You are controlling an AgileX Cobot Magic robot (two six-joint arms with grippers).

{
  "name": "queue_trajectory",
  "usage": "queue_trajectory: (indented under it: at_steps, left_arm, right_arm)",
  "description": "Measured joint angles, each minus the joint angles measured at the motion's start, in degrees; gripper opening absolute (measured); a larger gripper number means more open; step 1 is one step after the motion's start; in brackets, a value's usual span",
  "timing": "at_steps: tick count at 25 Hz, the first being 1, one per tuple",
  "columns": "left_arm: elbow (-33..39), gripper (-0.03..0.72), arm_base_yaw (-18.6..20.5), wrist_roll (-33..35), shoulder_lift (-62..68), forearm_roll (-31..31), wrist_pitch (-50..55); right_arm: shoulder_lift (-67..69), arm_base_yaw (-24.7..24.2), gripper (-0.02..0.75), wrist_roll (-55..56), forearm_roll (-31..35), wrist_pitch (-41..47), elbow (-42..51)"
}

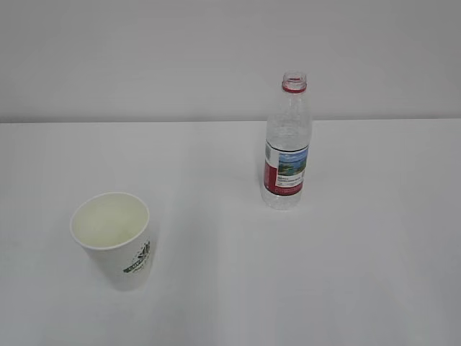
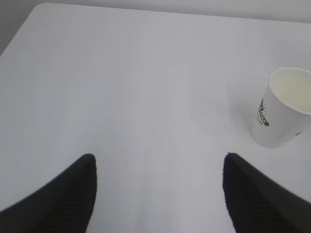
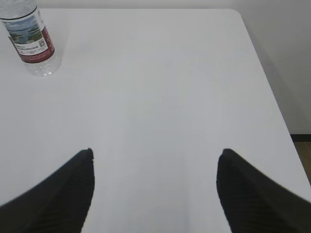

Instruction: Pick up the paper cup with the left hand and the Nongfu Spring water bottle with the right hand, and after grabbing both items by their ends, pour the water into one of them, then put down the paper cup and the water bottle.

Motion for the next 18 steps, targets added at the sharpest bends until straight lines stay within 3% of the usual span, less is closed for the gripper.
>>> queue_trajectory:
  at_steps: [18]
  left_arm:
    - [-0.27, 0.587, 0.0, 0.0, 0.0, 0.0, -1.98]
  right_arm:
    - [0.0, 0.0, 0.587, 0.0, 0.12, -0.67, -0.4]
